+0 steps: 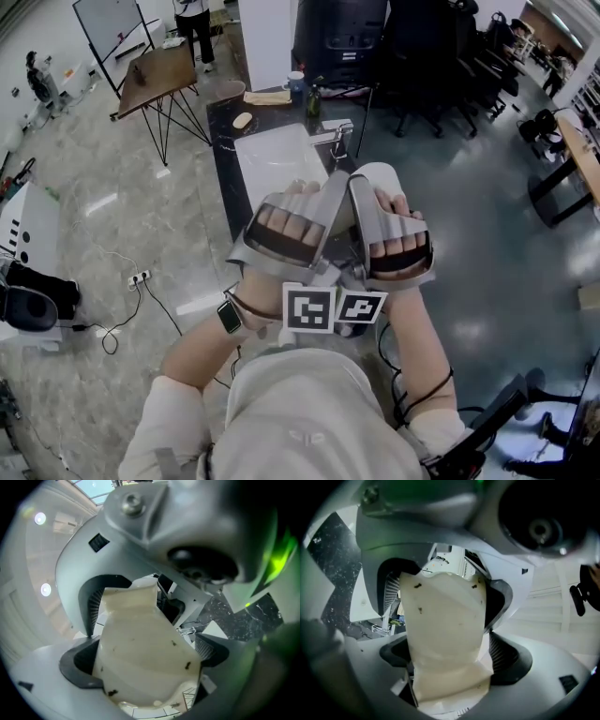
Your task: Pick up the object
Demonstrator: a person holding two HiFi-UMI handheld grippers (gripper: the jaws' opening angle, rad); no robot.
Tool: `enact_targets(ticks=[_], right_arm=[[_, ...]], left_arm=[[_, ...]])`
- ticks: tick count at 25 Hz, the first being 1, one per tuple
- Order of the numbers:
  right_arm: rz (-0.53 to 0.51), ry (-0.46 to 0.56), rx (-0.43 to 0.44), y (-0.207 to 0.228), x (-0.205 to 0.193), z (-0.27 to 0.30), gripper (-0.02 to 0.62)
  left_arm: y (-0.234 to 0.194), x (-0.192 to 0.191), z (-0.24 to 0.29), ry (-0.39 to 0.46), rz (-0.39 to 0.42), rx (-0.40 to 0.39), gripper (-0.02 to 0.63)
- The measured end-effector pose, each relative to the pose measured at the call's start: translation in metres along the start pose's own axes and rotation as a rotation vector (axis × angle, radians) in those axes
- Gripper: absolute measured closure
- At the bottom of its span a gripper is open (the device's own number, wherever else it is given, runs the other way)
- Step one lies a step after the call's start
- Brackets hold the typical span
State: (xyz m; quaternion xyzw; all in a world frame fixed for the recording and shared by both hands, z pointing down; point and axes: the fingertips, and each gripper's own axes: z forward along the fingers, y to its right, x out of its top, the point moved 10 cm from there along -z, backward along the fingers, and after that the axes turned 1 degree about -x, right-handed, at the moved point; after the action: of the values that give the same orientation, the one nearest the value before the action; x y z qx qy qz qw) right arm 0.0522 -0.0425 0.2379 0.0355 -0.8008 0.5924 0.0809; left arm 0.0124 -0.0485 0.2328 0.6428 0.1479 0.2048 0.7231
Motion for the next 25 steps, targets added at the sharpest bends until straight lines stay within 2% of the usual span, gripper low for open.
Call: enact_targets(ticks=[7, 25], right_arm=[[-0.024, -0.019, -0.094, 0.026, -0.006, -0.004, 0.092], [-0.007, -0.031, -0.09, 0.026, -0.019, 0.0, 0.092]], left_arm=[[-0.024, 0.007, -0.012, 0.006, 0.037, 0.1, 0.02], [-0.029, 0.016, -0.003, 0.027, 0.045, 0.098, 0.02]])
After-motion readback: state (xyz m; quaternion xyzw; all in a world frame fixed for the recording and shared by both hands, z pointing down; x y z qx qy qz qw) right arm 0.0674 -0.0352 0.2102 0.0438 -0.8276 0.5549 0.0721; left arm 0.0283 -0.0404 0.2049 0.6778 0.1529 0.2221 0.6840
